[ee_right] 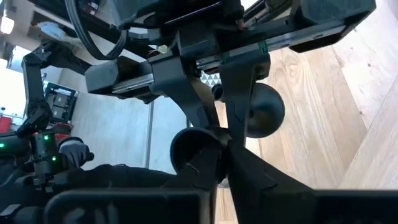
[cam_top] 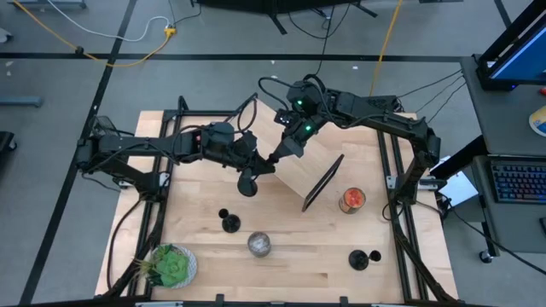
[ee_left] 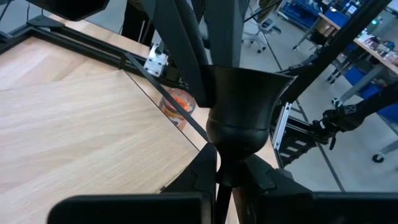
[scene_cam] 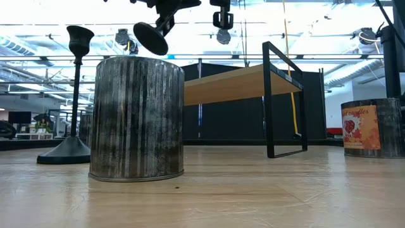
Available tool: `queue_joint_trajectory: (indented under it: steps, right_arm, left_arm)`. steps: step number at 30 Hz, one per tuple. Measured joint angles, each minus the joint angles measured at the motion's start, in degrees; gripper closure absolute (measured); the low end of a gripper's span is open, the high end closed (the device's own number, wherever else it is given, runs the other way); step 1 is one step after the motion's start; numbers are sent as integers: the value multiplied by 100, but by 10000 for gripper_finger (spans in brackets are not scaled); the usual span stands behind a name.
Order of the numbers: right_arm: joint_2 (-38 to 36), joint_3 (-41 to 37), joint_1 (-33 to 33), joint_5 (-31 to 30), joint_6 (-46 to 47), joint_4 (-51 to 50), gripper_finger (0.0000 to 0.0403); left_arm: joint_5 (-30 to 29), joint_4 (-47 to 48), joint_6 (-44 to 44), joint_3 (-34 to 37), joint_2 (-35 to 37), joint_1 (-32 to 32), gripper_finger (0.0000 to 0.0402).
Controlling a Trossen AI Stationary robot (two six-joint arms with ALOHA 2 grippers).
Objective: Pick & Place candle stick holders
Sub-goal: Put the top black candle holder on the shelf
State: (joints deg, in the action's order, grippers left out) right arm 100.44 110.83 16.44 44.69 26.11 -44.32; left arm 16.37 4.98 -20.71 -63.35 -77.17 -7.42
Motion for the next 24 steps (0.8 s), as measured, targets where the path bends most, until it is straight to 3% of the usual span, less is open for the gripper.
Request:
queue_joint_trajectory:
  steps: [13, 24]
  right_arm:
    - [9, -7, 52, 19, 22, -4, 289]
    - [-136, 21, 257, 155, 80, 51, 278]
  left_arm:
    - [-168, 433, -2, -2, 0, -2, 375]
    - [-453, 1115, -144, 13, 42, -22, 375]
